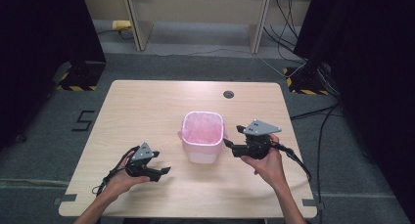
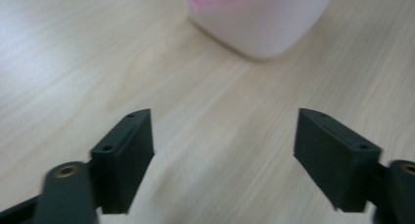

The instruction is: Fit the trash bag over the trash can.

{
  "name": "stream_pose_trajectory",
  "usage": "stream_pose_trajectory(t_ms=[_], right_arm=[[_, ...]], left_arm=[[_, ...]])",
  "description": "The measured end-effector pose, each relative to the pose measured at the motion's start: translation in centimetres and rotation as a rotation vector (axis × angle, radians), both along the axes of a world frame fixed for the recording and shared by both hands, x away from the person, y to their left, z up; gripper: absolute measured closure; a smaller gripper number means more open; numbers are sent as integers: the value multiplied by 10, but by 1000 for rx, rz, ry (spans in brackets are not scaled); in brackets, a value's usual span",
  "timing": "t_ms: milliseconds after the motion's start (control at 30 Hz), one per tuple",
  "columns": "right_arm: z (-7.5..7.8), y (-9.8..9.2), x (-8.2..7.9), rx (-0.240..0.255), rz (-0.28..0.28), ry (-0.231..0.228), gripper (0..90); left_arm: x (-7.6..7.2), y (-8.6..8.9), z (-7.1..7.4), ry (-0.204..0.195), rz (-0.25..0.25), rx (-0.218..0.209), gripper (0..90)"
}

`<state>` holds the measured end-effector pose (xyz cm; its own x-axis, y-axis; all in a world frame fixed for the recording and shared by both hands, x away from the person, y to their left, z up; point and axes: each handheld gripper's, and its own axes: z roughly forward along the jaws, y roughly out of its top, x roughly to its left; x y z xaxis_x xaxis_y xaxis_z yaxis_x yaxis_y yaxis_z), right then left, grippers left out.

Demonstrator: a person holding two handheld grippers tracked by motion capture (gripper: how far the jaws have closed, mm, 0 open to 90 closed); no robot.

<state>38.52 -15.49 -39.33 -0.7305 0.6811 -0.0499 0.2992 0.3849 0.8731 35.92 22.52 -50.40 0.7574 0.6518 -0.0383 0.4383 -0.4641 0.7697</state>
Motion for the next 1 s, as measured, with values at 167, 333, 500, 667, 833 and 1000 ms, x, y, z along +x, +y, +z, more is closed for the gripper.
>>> stream_pose_trajectory(t_ms=[167,333,500,667,833,1000], right_arm=[[19,21,9,-4,44,-24,323],[26,39,15,-33,72,-25,319],[32,57,25,-41,96,-22,319],[36,69,31,-50,116,-21,319],[36,95,41,-96,173,-4,323],[31,110,44,-127,215,12,337]], left_arm=[[-4,6,-10,22,21,17,179],[-2,12,-15,22,58,47,170],[-1,13,-19,15,63,39,147],[-1,13,-19,15,62,38,140],[0,12,-20,13,61,36,137],[0,12,-20,11,62,35,137]])
